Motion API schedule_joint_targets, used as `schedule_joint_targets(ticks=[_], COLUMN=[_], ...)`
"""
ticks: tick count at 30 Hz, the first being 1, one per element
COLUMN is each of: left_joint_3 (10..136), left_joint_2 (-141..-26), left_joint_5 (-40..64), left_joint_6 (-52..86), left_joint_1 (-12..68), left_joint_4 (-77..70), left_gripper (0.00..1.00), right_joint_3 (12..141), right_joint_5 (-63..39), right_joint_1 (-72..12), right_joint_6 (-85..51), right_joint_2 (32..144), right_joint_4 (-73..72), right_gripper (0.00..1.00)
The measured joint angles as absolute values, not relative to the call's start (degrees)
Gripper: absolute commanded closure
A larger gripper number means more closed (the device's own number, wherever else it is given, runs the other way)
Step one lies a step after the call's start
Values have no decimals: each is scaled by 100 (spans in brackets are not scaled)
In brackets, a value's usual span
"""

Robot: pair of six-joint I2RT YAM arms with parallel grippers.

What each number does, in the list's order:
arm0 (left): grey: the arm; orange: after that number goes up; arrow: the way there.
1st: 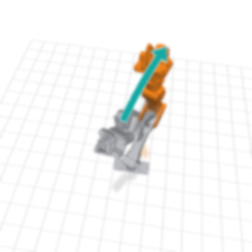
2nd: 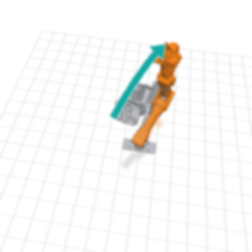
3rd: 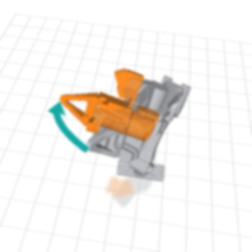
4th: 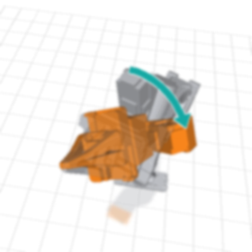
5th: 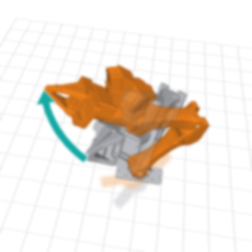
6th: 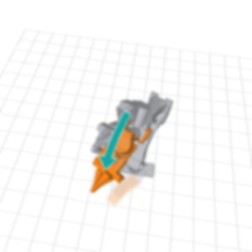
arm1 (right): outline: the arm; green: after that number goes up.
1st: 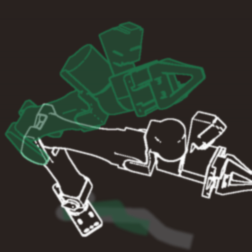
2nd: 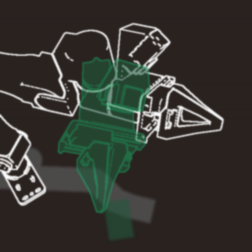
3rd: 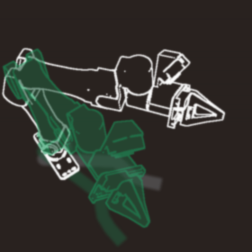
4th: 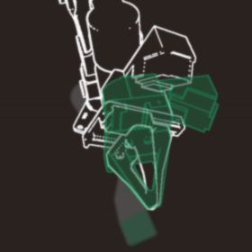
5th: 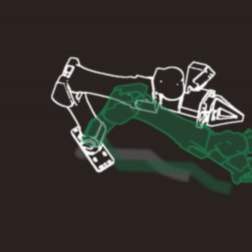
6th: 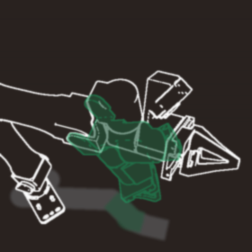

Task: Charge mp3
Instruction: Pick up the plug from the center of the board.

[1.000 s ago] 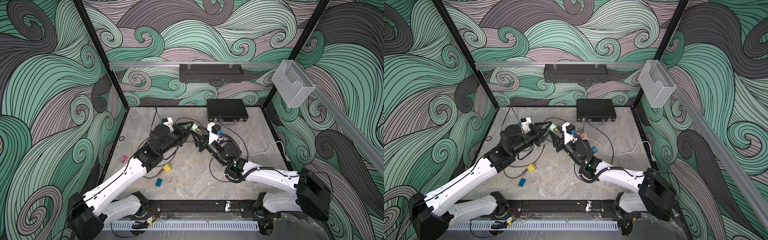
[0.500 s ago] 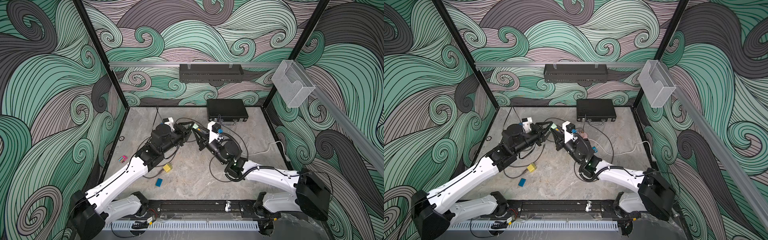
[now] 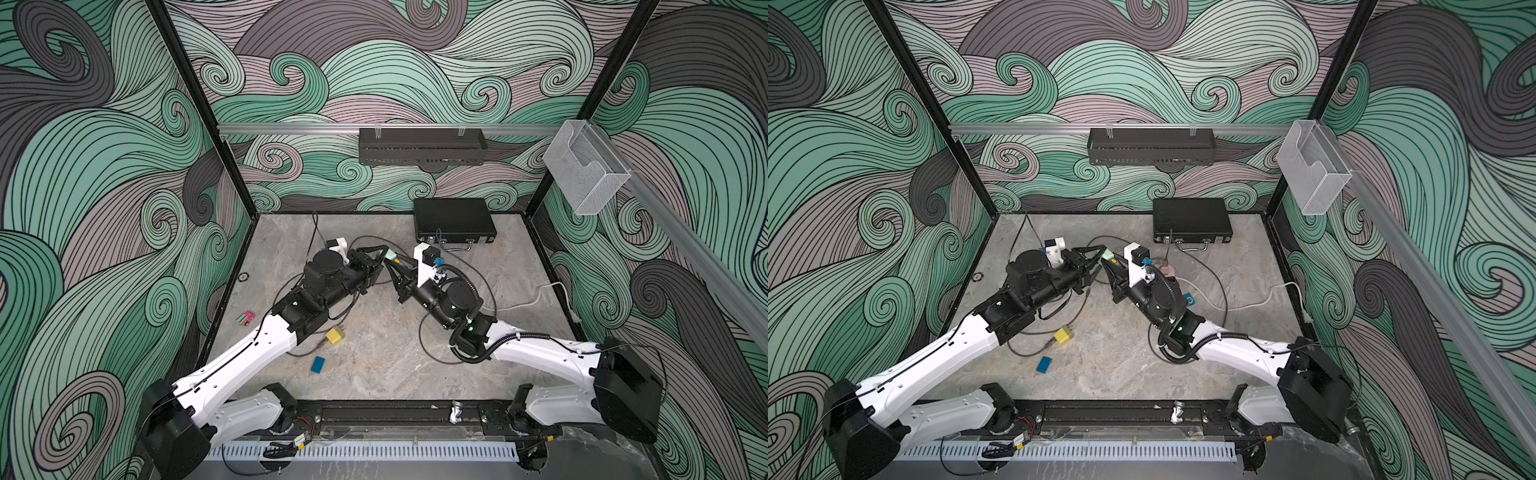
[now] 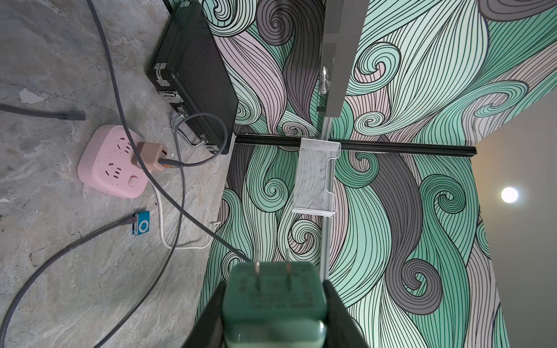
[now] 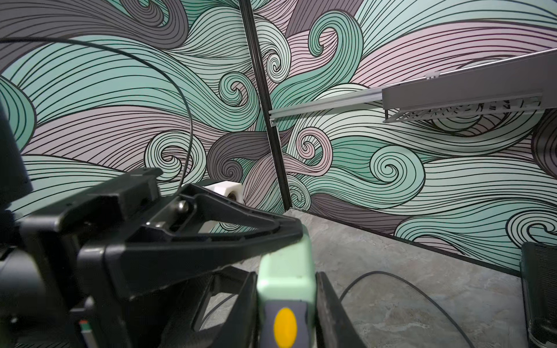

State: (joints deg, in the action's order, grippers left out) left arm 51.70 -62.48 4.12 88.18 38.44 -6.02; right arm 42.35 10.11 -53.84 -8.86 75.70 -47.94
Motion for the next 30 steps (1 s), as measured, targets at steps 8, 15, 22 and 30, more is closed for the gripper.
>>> schedule_joint_targets(ticks=[8,15,22,30], left_joint_3=[5170,5170,5170,5170], left_joint_2=[-6239,-6235,-6193,-6171], left_joint_5=[331,222,156,82], left_joint_6=[8792,8748,8746,8702], left_joint_1=[3870,3872,3872,3870], left_joint_4=[-526,-414,-384,-366], left_gripper=[99,99,100,100], right_joint_3=[4281,4307,4486,4600], right_joint_5=[805,663,438,222], right_joint_1=[-5269,-5225,-5151,-5140], right_joint_6=[-1048,-1081,-1116,-1221], right_joint_2=[7358,7266,7288,7363], right_joint_4=[-4252,-3975,-3712,-3518], right_gripper=[59,60,59,60])
